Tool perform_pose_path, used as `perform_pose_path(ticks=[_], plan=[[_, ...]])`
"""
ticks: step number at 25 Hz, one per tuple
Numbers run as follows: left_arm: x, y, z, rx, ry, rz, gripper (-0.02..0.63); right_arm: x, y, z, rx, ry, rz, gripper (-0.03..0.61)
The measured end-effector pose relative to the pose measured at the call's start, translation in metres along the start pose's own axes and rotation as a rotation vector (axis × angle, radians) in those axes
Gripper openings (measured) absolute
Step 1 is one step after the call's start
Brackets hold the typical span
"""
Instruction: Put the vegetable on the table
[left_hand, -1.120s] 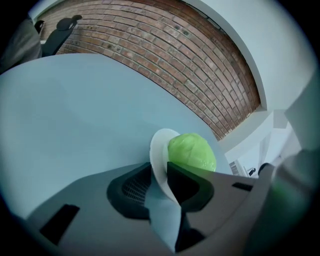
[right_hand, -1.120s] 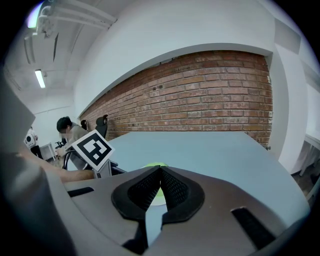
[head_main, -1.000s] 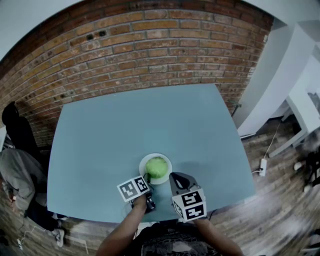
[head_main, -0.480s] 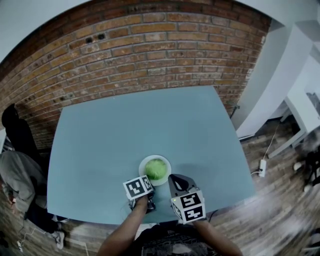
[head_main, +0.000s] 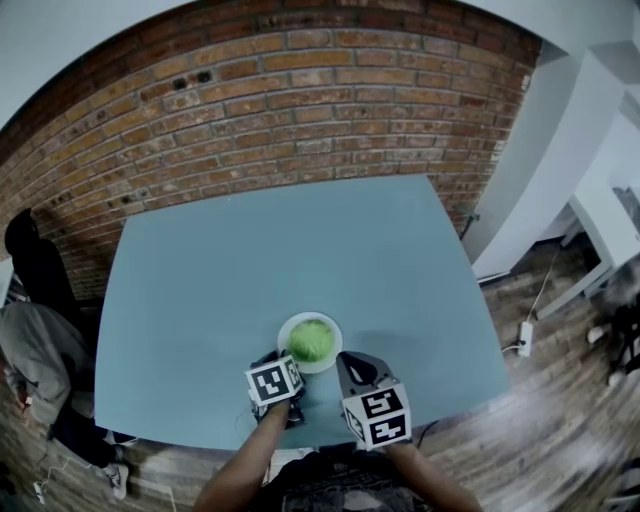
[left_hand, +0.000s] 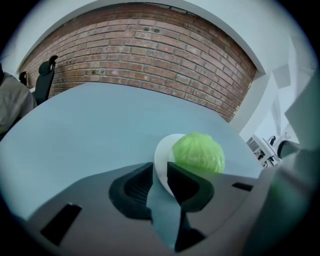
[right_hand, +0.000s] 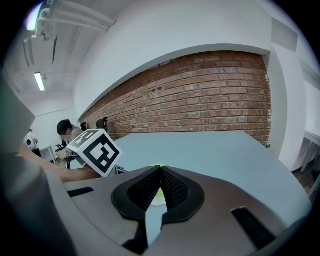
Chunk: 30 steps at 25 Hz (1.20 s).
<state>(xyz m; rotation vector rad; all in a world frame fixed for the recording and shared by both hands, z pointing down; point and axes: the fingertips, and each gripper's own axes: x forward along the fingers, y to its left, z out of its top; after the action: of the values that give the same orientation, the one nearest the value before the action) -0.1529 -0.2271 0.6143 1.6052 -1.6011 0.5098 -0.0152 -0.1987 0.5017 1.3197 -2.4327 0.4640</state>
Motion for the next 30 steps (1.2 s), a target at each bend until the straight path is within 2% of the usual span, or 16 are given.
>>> perform_pose_path(ticks=[5, 12, 14, 15, 17, 24, 30], plan=[[-0.018, -0.015, 0.007, -0.024, -0.06, -0.104, 0.091, 0.0, 0.004, 0.001, 0.016, -0.004, 0.02, 0.008], [-0.048, -0.04, 0.02, -0.007, -0.151, -0.221, 0.089, 0.002, 0.015, 0.007, 0.013, -0.013, 0.052, 0.008], [-0.059, -0.049, 0.023, -0.019, -0.172, -0.261, 0.085, 0.002, 0.017, 0.006, 0.006, -0.005, 0.063, 0.008], [-0.064, -0.053, 0.024, -0.021, -0.184, -0.274, 0.063, 0.002, 0.018, 0.006, 0.003, -0.004, 0.065, 0.008], [-0.073, -0.059, 0.026, -0.016, -0.209, -0.291, 0.031, 0.002, 0.019, 0.008, 0.001, -0.004, 0.066, 0.008], [-0.1, -0.079, 0.035, 0.006, -0.279, -0.358, 0.031, -0.001, 0.025, 0.014, 0.017, -0.015, 0.087, 0.008], [-0.116, -0.086, 0.04, 0.052, -0.321, -0.359, 0.005, -0.004, 0.029, 0.014, 0.011, -0.014, 0.096, 0.008]])
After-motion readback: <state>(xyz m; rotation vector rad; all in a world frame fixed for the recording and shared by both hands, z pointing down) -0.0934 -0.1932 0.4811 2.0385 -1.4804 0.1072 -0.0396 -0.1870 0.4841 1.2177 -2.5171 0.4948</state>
